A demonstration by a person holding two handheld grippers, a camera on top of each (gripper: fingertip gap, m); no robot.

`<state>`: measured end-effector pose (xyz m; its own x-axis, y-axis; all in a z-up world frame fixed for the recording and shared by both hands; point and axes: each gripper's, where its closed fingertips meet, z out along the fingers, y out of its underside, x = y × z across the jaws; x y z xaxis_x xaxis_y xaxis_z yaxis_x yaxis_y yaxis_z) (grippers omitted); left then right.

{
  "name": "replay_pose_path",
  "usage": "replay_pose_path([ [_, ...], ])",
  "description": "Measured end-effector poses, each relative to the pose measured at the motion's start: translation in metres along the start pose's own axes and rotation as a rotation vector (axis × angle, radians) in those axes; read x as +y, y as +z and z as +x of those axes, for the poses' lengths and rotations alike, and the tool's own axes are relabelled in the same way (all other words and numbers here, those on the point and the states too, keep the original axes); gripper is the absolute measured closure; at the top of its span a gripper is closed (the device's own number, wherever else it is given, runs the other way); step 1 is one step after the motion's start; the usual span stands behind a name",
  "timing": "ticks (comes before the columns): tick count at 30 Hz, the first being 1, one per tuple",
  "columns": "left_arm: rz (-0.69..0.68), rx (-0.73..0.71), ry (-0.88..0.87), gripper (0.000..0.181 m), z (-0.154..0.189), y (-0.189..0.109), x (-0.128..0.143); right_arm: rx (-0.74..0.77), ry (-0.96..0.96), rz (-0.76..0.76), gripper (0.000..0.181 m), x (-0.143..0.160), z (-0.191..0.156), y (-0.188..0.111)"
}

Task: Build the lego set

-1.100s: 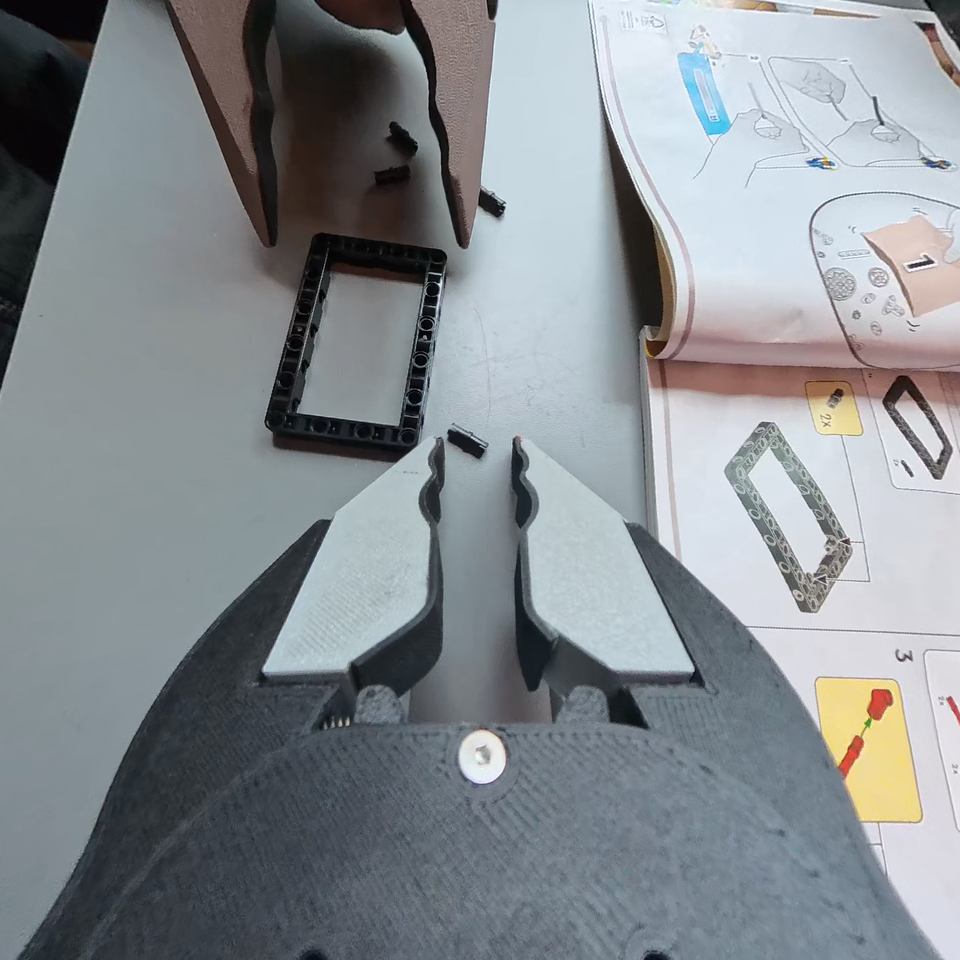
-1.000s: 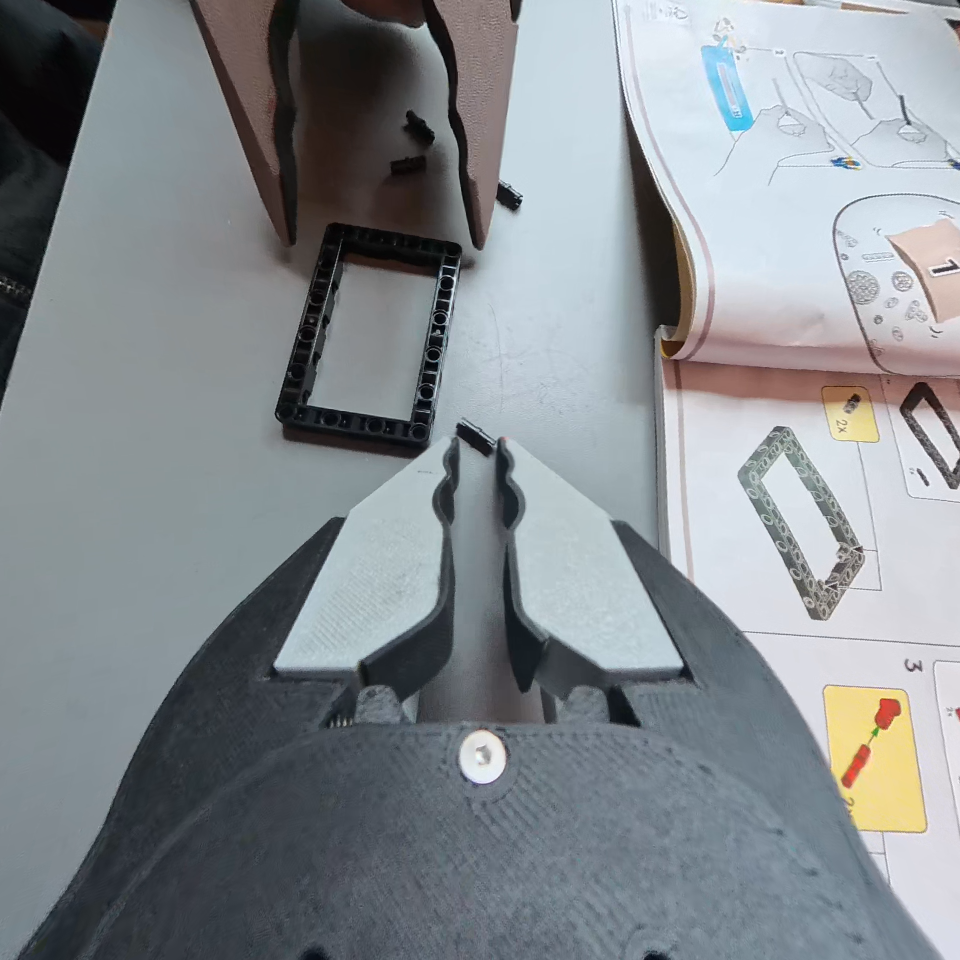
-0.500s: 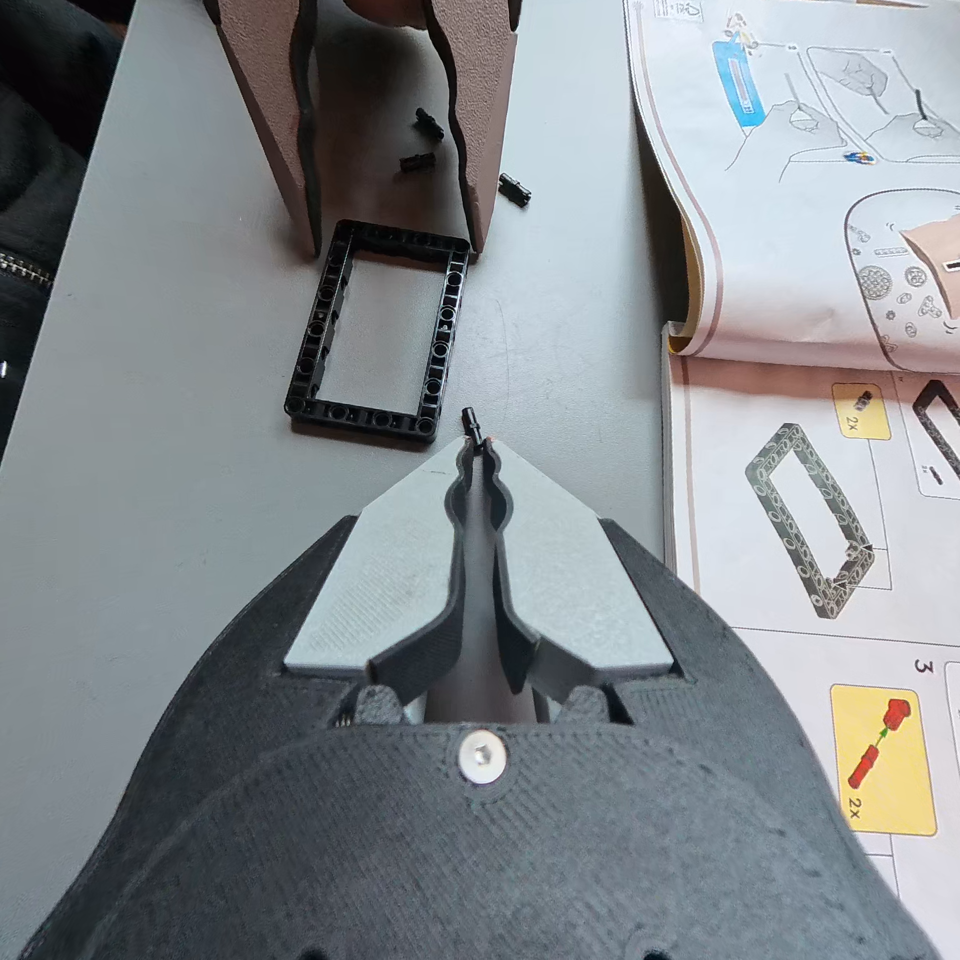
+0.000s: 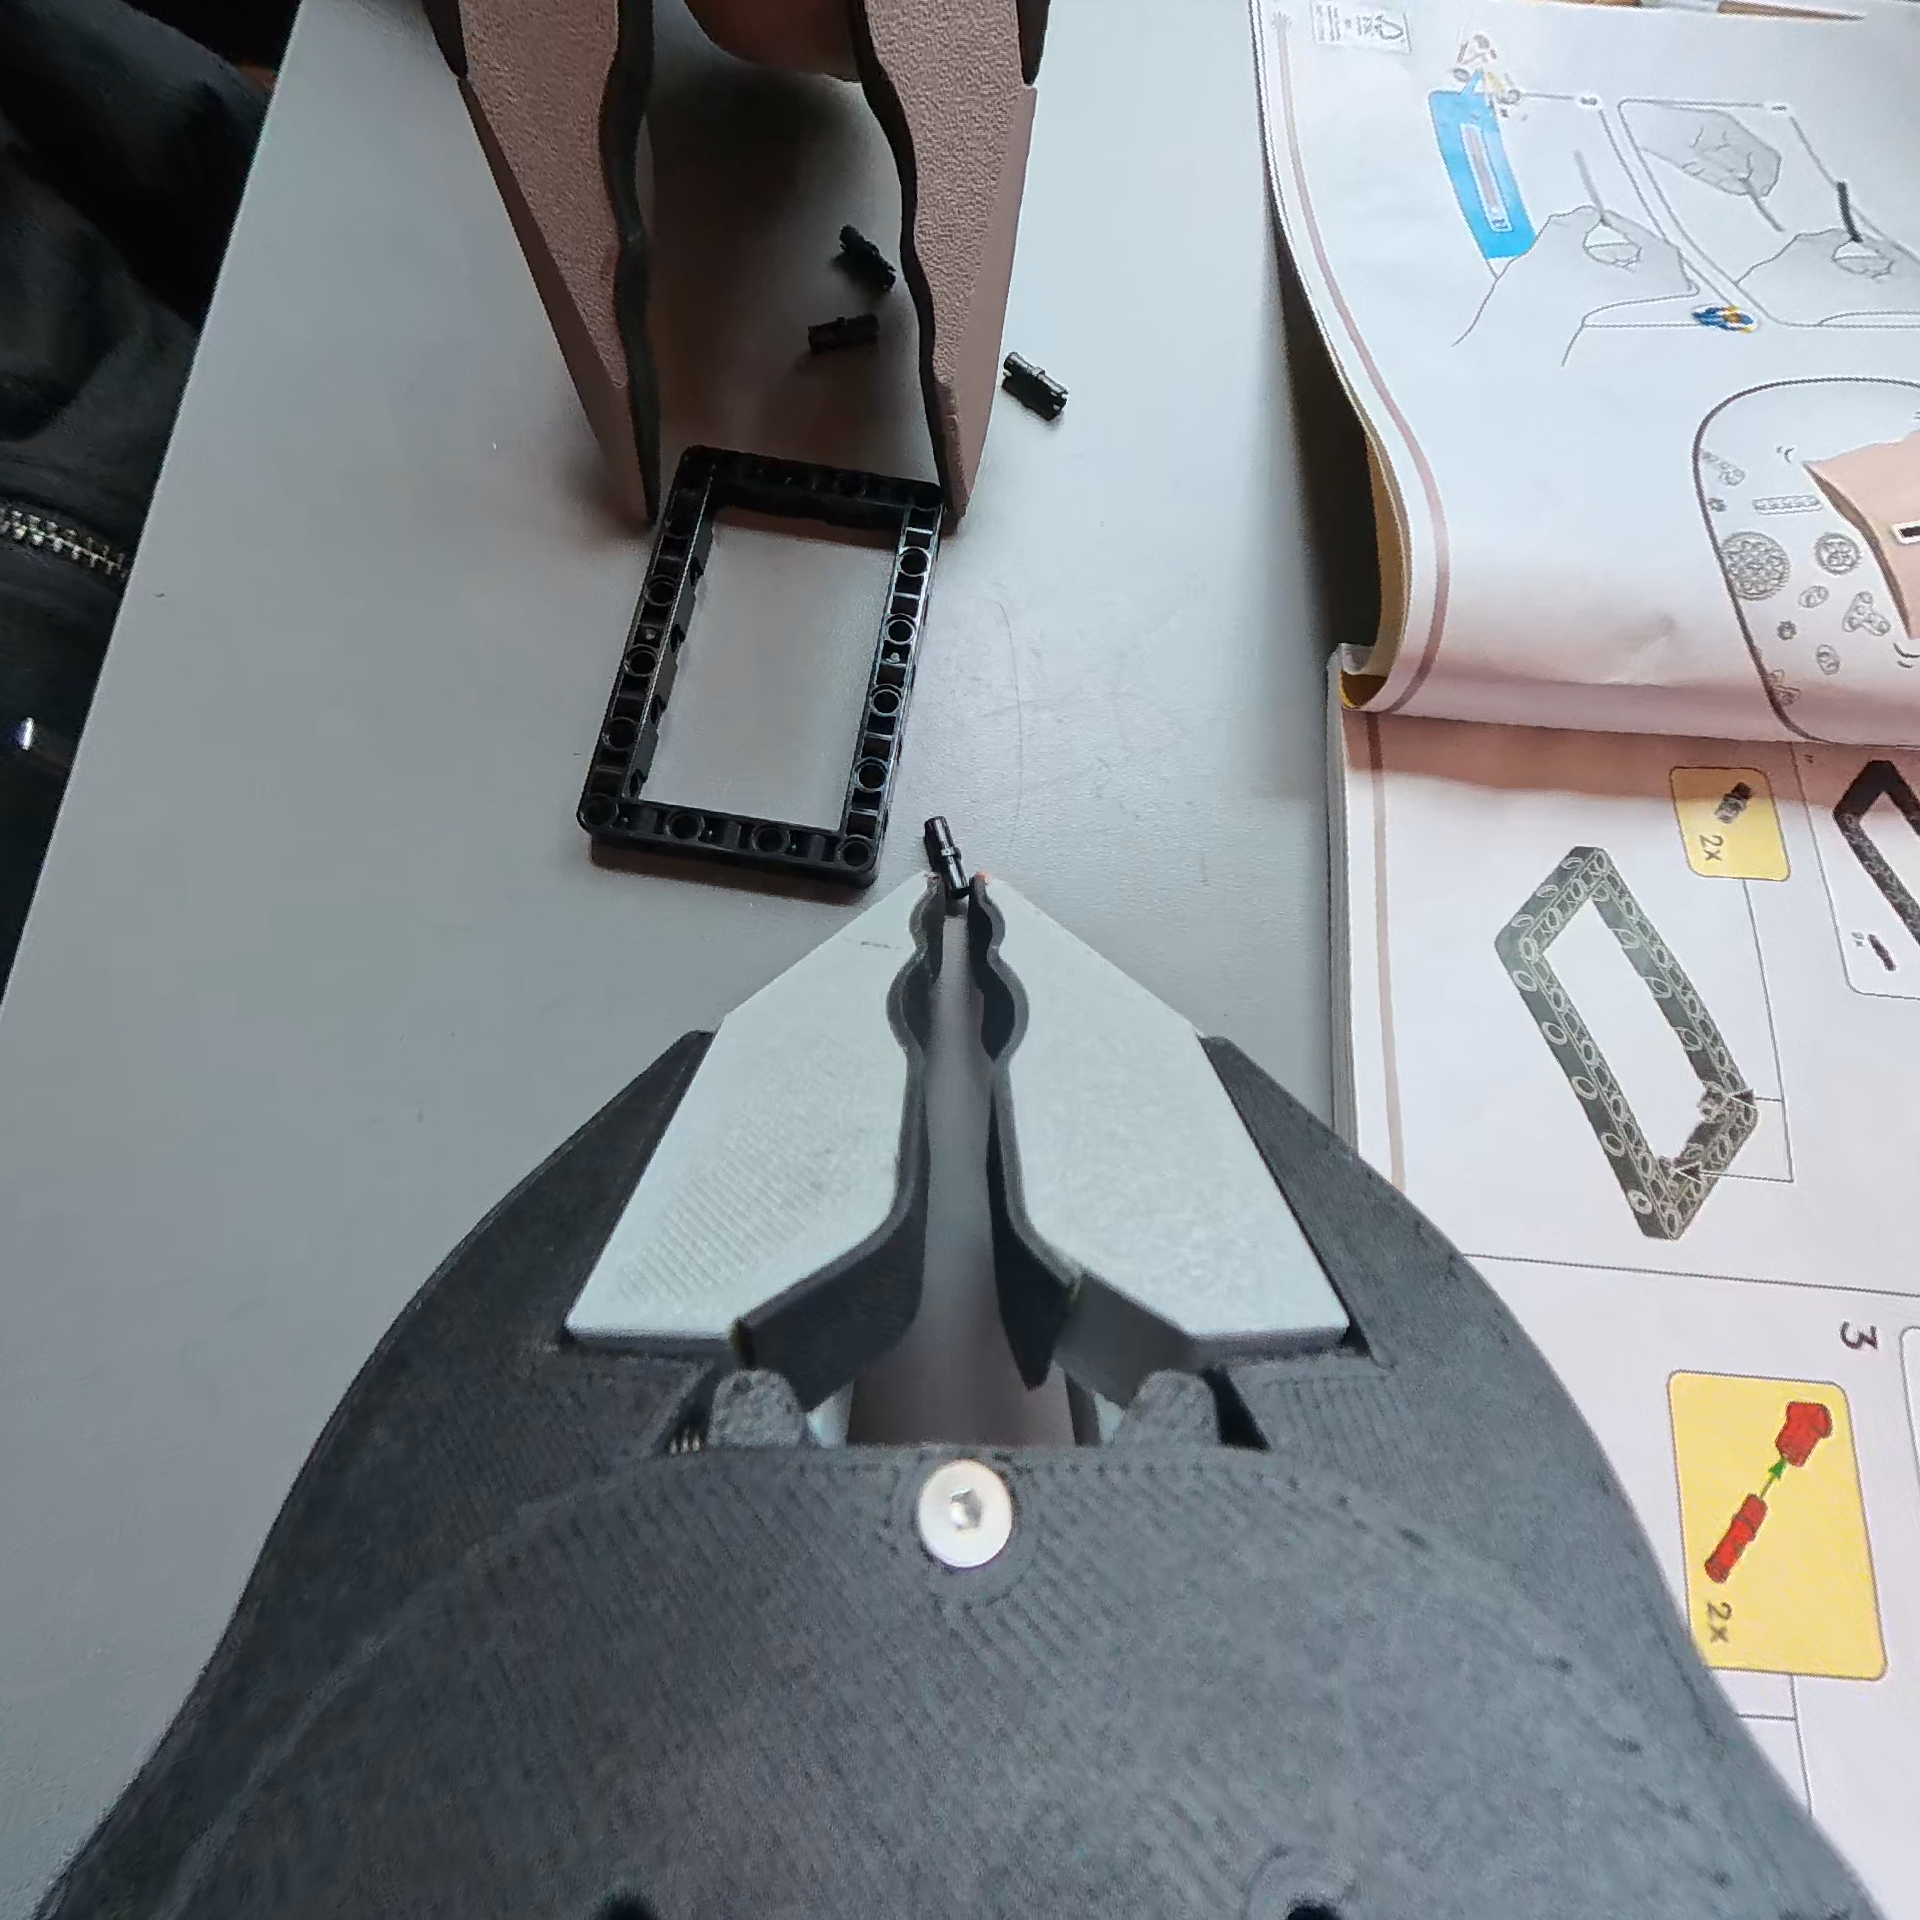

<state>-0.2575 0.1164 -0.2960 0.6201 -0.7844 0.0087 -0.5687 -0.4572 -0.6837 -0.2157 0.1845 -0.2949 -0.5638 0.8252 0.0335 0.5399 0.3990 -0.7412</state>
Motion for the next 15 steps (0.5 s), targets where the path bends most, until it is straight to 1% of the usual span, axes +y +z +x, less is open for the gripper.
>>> replay_pose_path([
  [15,0.004,0.003,0.002,0.126,0.0021,0.0011,-0.0013,0.008,0.004,0.006,0.181,-0.0025,0.0004,-0.0001],
])
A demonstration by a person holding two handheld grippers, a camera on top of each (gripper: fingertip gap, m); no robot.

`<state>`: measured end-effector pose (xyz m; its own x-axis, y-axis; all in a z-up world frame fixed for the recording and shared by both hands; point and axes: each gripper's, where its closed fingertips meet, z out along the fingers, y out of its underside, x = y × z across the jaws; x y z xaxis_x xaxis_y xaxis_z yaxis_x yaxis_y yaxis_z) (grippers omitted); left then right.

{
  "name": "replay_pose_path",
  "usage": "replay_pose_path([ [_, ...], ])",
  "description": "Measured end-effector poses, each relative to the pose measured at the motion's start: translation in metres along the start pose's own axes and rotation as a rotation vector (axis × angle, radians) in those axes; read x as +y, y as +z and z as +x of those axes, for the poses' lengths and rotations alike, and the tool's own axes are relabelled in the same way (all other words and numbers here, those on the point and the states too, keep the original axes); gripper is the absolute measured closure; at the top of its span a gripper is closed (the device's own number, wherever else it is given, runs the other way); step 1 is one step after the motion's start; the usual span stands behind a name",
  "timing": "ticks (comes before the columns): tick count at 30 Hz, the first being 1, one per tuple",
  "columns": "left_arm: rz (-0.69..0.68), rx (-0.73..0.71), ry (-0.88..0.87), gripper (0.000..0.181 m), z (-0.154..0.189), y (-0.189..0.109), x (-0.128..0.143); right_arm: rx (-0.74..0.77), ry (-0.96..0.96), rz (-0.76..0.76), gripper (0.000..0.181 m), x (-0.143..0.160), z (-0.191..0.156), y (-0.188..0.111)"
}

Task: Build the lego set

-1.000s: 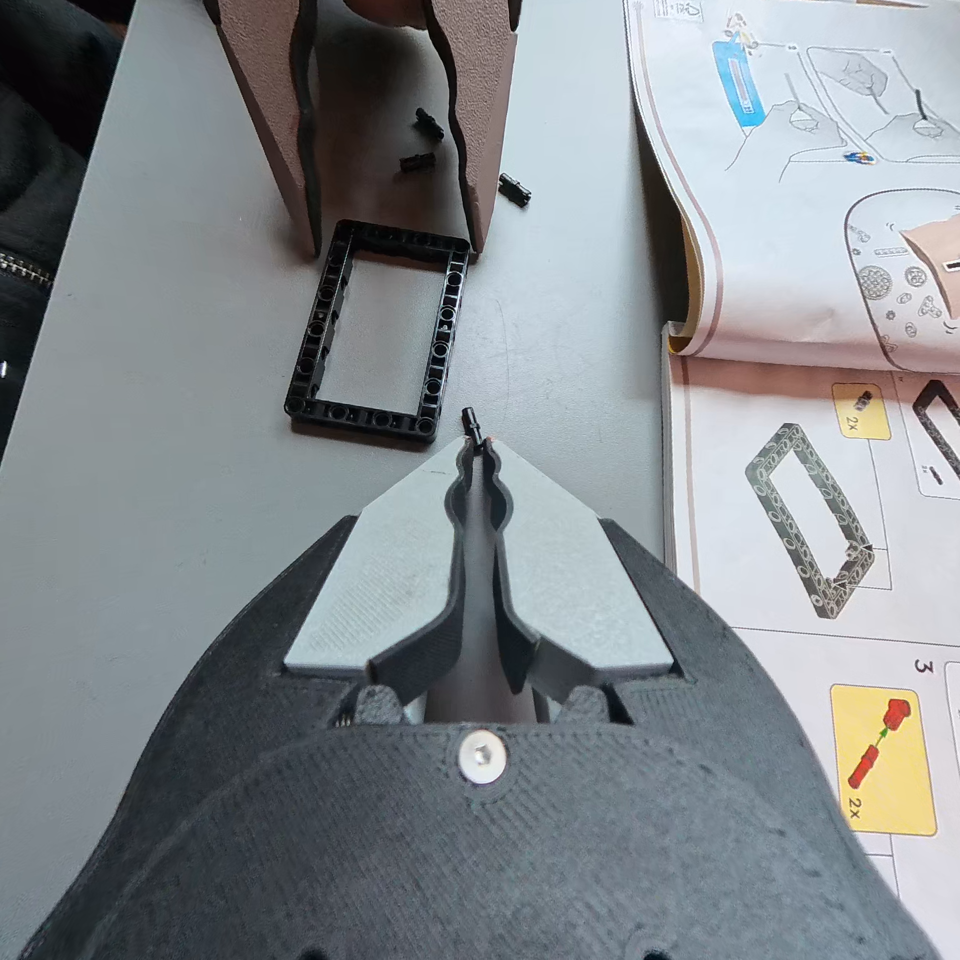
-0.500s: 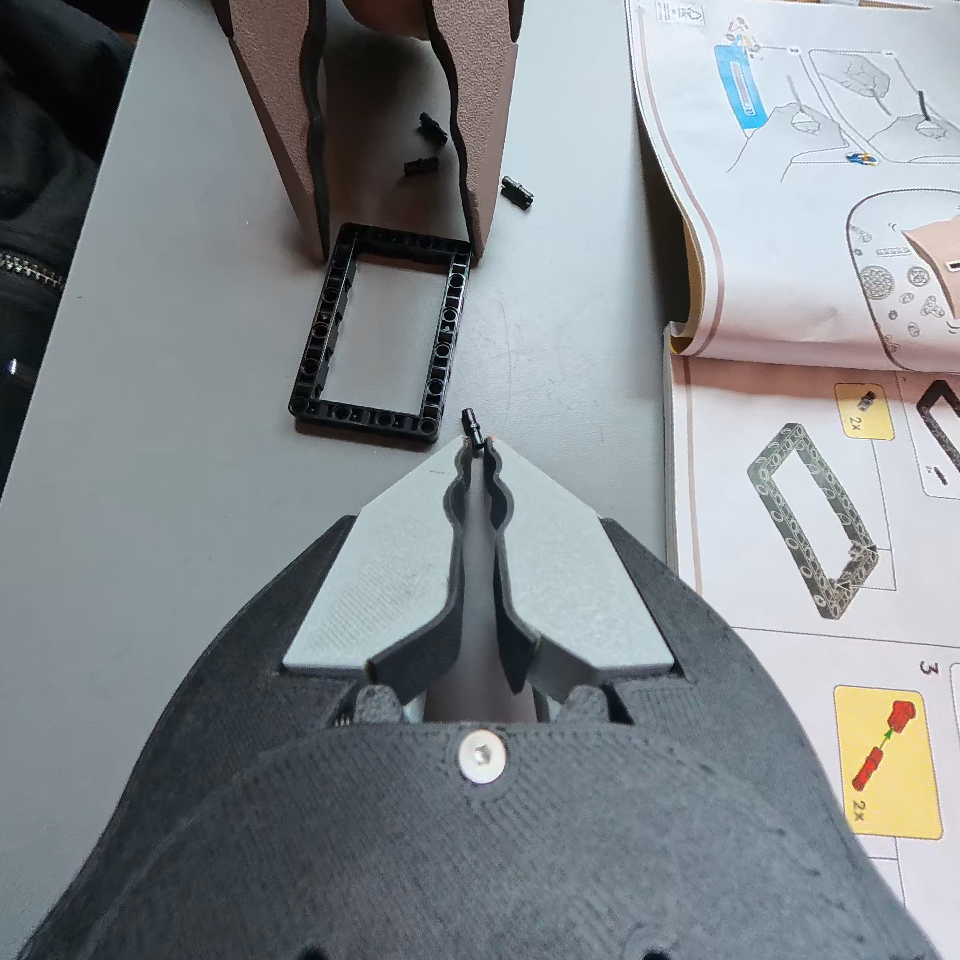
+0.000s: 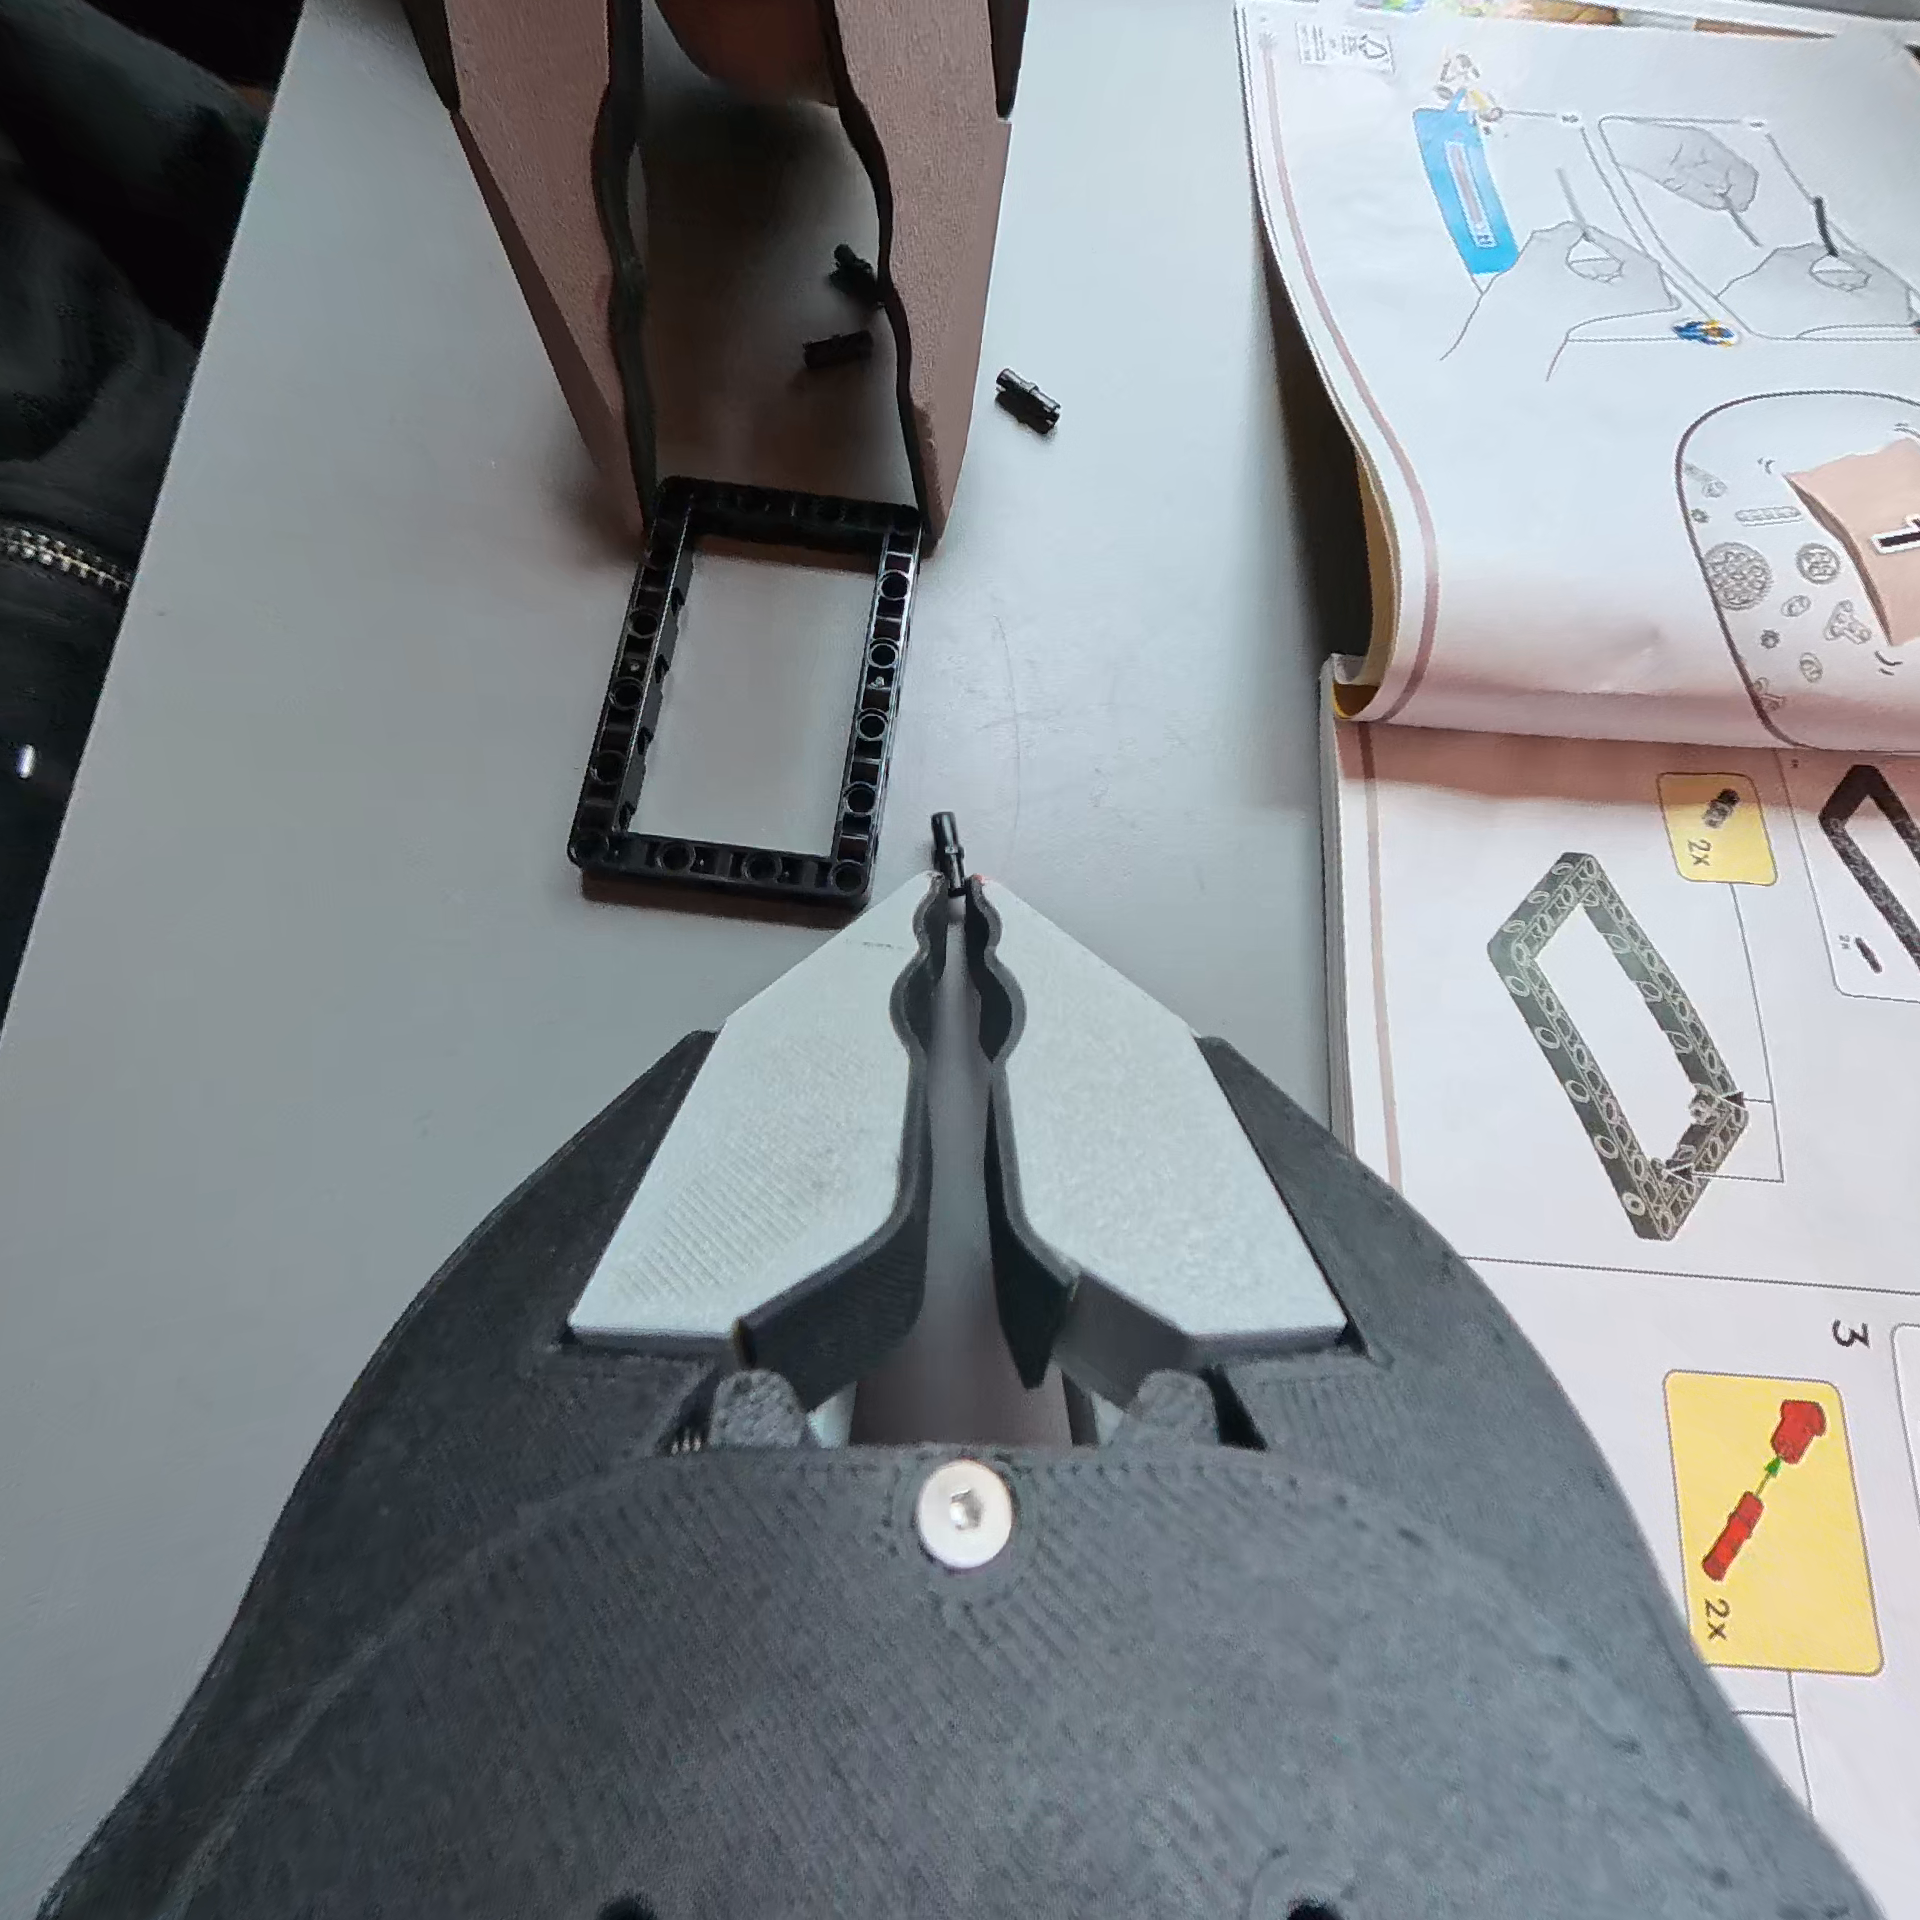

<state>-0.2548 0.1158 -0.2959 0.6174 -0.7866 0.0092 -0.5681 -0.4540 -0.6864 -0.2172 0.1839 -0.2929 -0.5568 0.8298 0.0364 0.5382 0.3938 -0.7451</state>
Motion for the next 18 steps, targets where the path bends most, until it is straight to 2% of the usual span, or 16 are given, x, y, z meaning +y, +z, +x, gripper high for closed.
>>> replay_pose_path([
  [18,0.0,-0.014,-0.012,0.126,-0.0004,0.0016,-0.0019,-0.004,0.002,0.043,0.181,-0.0096,-0.0019,-0.0024],
])
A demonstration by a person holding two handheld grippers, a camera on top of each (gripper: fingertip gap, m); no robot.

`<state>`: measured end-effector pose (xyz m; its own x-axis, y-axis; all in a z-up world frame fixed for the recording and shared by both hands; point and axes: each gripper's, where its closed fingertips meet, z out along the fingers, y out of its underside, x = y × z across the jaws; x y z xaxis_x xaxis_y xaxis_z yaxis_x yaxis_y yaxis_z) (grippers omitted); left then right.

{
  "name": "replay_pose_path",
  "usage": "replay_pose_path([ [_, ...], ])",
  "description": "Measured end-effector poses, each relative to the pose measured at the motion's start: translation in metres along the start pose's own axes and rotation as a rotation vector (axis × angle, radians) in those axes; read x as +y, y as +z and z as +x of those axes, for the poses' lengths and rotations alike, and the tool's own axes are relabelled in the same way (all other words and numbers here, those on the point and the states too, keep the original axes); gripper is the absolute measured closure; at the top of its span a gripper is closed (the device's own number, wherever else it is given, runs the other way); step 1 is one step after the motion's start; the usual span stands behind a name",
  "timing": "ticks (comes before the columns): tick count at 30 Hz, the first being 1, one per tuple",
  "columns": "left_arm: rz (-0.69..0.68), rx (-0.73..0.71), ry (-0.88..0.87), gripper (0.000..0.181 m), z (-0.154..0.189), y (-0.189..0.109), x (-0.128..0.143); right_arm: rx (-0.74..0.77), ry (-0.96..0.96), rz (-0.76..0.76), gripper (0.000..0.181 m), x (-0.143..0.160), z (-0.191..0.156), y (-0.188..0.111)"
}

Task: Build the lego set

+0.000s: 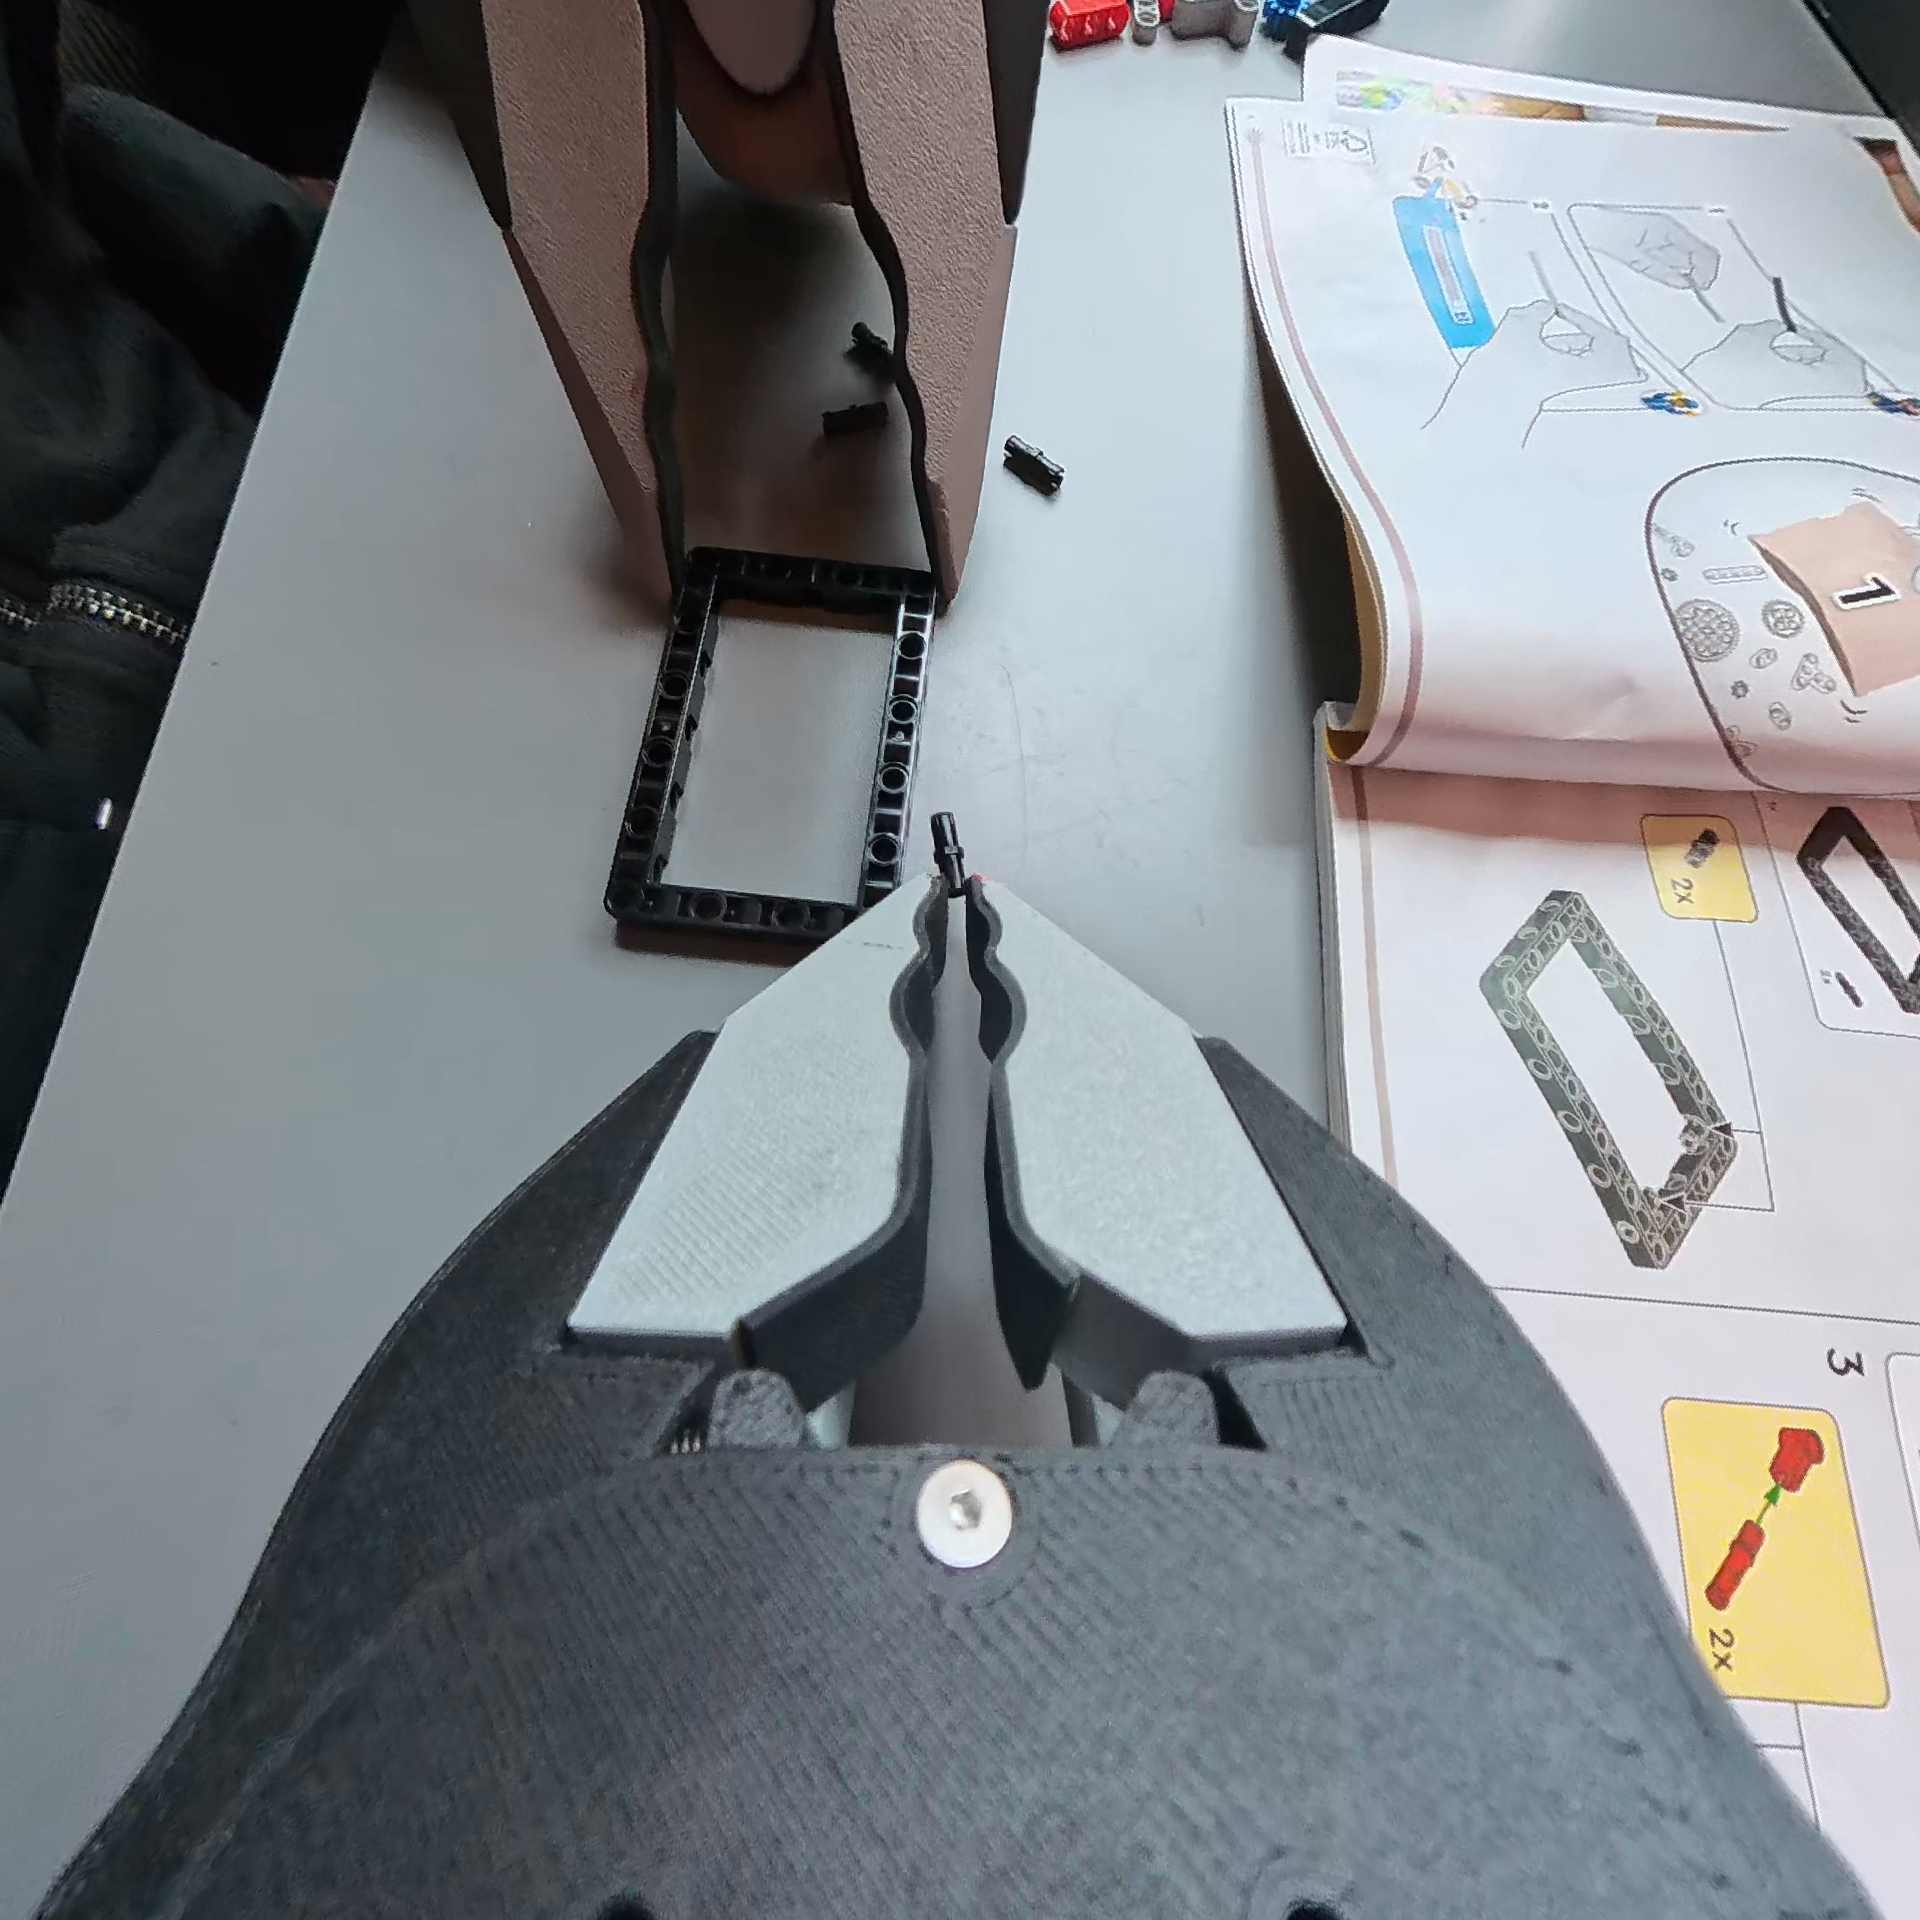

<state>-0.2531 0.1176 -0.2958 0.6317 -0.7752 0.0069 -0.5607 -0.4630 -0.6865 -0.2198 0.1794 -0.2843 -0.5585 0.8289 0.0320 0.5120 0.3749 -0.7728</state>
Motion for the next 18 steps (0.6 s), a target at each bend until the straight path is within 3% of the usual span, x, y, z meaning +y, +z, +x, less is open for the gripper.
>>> replay_pose_path([
  [18,0.0,-0.002,-0.002,0.126,-0.0001,0.0,0.0003,0.019,0.002,-0.009,0.181,0.0006,0.0024,0.0036],
])
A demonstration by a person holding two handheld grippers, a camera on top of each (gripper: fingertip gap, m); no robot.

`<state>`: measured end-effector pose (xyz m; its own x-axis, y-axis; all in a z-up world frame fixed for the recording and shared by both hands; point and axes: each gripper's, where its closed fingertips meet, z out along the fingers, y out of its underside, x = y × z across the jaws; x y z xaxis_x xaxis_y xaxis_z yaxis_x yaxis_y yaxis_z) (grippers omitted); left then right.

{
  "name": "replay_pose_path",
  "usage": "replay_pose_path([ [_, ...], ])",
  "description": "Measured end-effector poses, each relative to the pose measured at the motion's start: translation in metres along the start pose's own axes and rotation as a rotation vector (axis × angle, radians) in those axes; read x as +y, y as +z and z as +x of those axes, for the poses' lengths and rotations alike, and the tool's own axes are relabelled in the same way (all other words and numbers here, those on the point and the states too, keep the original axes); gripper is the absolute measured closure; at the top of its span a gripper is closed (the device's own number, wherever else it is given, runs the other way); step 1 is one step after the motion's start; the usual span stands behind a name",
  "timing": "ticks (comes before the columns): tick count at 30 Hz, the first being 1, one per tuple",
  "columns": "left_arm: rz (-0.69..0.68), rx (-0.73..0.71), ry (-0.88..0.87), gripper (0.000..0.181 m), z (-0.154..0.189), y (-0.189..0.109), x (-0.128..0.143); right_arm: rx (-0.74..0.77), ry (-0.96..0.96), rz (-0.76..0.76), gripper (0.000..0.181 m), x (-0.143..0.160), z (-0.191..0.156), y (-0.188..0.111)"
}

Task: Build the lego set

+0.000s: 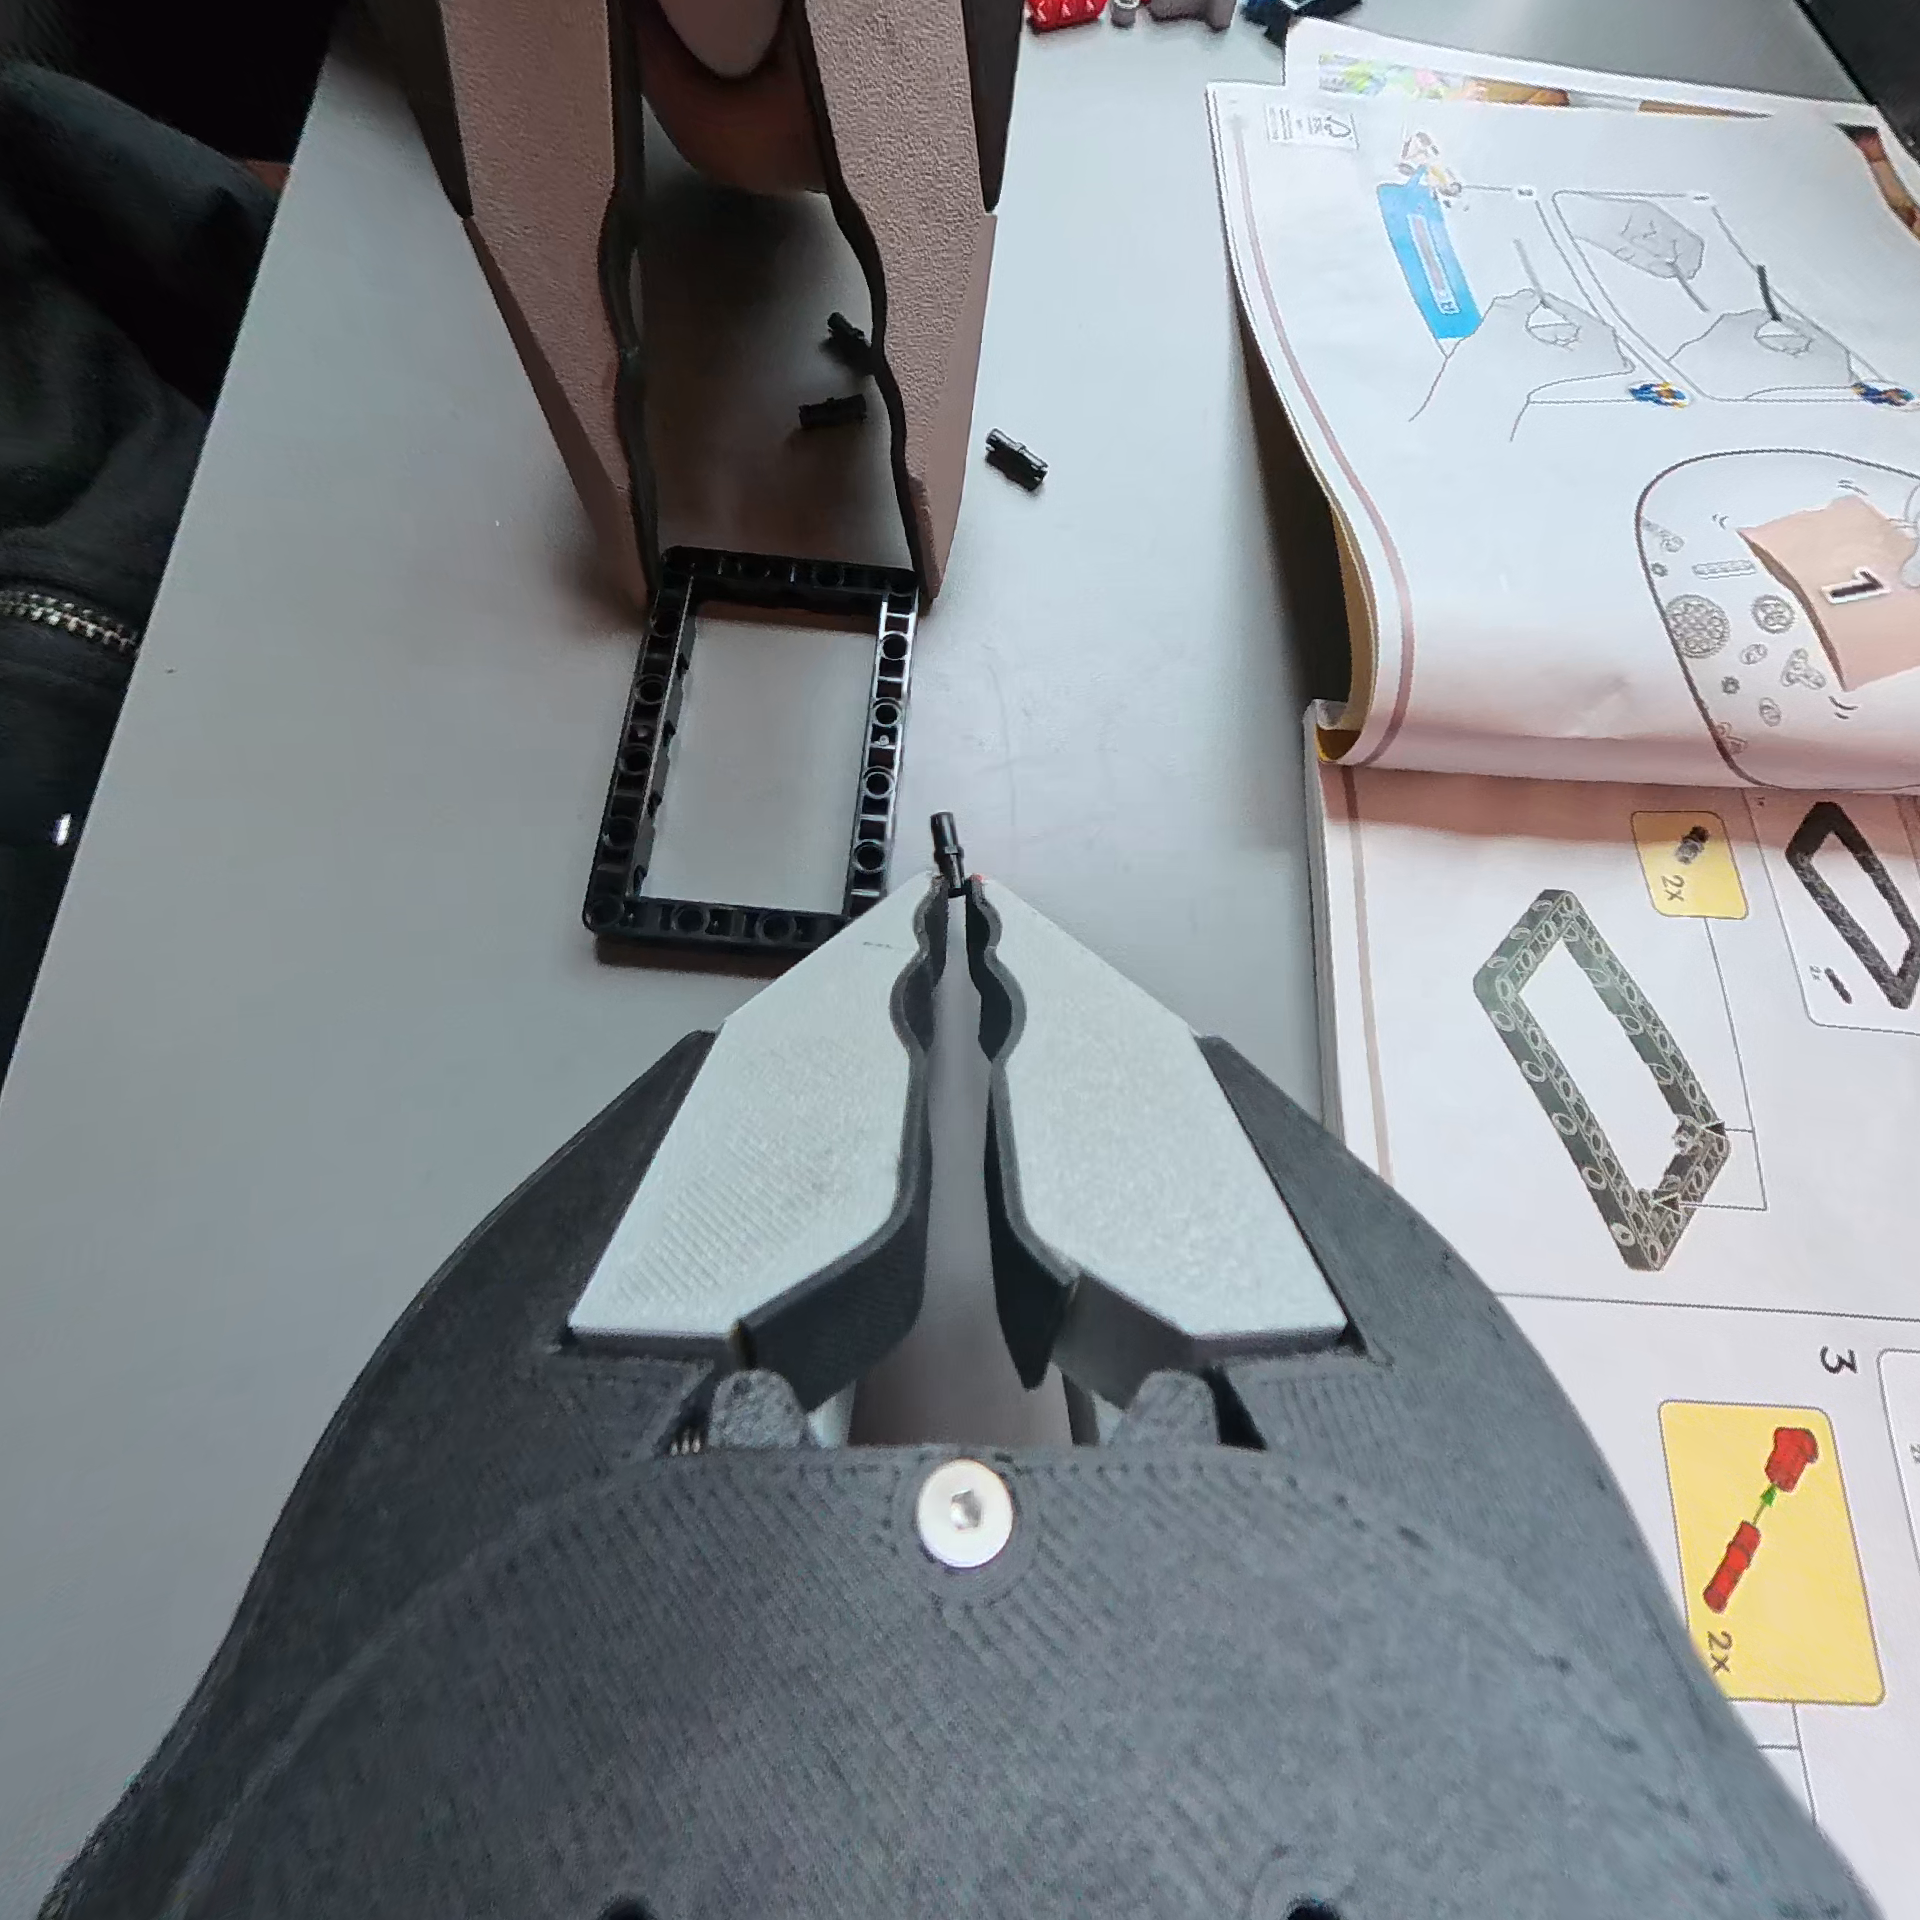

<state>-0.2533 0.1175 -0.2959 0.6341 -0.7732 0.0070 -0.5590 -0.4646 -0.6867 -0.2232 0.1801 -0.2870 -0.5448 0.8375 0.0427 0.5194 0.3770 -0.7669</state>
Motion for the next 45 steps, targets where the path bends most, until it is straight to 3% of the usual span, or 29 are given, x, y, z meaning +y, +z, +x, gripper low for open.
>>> replay_pose_path([
  [9,0.0,0.037,0.023,0.116,0.008,-0.001,-0.001,0.026,0.002,-0.049,0.181,0.004,0.003,0.009],
  [29,0.091,0.084,-0.007,0.114,0.01,-0.016,-0.015,0.007,0.024,-0.004,0.177,-0.001,0.003,0.005],
  [45,0.256,0.116,-0.02,0.119,0.008,-0.042,-0.038,0.126,0.082,0.26,0.175,-0.034,0.03,-0.036],
])
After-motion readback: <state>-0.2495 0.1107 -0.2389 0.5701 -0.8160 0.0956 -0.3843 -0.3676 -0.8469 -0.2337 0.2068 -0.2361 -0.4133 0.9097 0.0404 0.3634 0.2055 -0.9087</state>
